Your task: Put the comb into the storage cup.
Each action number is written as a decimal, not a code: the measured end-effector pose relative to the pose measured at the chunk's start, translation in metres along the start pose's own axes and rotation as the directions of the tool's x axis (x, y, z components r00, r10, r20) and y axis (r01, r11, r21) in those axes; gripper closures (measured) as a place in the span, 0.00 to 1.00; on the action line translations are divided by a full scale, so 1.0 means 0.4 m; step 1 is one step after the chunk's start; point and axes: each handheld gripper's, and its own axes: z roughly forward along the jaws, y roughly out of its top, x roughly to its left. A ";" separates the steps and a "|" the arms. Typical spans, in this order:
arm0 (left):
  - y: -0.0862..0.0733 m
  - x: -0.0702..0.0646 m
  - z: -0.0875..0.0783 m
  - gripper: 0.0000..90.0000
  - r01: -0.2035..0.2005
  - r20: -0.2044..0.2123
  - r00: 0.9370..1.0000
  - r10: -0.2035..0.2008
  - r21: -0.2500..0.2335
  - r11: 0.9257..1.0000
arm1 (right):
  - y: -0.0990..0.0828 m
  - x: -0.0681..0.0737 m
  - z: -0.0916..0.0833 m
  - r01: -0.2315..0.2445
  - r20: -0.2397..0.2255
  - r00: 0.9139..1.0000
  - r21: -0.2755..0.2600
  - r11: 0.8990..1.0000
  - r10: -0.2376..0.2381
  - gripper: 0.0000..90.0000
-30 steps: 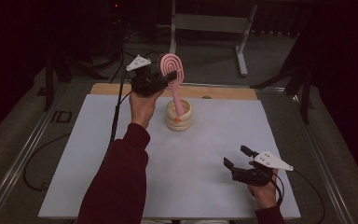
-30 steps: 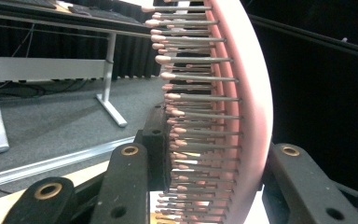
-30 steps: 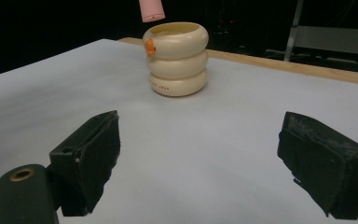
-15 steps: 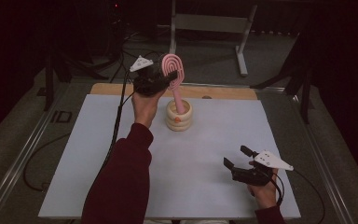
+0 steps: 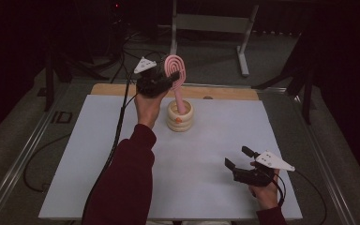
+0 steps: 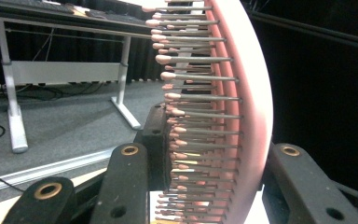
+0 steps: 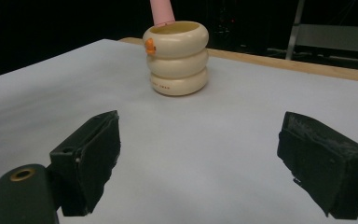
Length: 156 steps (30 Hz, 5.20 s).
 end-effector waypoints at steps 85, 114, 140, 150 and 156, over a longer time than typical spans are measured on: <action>-0.123 -0.019 0.104 0.71 -0.050 -0.061 0.997 0.057 0.114 0.992 | 0.000 0.008 0.004 0.002 -0.017 1.000 0.000 1.000 -0.002 0.15; -0.179 -0.030 0.137 0.71 -0.041 -0.061 0.997 0.051 0.147 0.988 | 0.001 0.008 0.004 0.009 -0.022 1.000 -0.003 1.000 -0.009 0.15; -0.182 0.009 0.117 0.69 -0.004 -0.103 0.995 0.021 0.165 0.986 | 0.001 0.010 0.006 0.010 -0.023 1.000 -0.001 1.000 -0.010 0.15; -0.193 0.054 0.095 0.67 0.040 -0.123 0.992 -0.018 0.177 0.983 | 0.000 0.012 0.009 0.011 -0.026 1.000 0.003 1.000 -0.011 0.15; -0.195 0.058 0.095 0.65 0.048 -0.148 0.989 -0.020 0.187 0.981 | 0.000 0.013 0.009 0.011 -0.025 1.000 0.002 1.000 -0.011 0.15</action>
